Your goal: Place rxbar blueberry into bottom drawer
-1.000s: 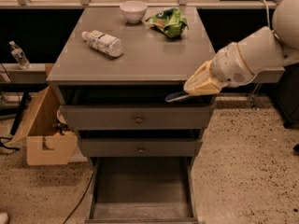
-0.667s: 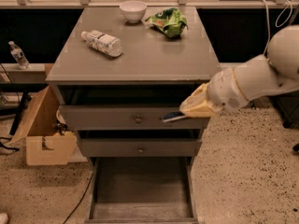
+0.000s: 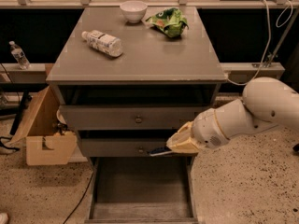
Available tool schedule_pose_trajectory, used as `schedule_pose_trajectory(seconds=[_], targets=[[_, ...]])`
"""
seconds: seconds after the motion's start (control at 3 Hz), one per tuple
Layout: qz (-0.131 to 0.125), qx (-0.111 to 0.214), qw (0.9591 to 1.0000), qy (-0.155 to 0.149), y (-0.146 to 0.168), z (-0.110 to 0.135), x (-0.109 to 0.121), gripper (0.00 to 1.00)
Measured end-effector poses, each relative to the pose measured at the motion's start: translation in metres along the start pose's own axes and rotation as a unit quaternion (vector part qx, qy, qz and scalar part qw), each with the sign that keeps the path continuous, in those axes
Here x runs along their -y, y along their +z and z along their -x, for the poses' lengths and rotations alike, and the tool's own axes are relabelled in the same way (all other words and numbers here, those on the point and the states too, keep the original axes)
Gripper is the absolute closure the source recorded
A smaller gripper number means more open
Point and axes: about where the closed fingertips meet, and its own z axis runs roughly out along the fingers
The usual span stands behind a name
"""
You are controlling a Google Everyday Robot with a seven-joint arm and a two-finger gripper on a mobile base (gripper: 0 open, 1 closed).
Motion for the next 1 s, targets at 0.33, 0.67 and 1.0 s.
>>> schedule_pose_trajectory(seconds=[0.33,0.67,1.0], targets=[[-0.001,0.001,1.0,-0.001,0.0,0.001,0.001,1.0],[0.026,0.025,0.9994,0.005,0.042,-0.021,-0.002,1.0],[0.049,0.069,0.9964,0.009,0.097,-0.047,-0.001,1.0]])
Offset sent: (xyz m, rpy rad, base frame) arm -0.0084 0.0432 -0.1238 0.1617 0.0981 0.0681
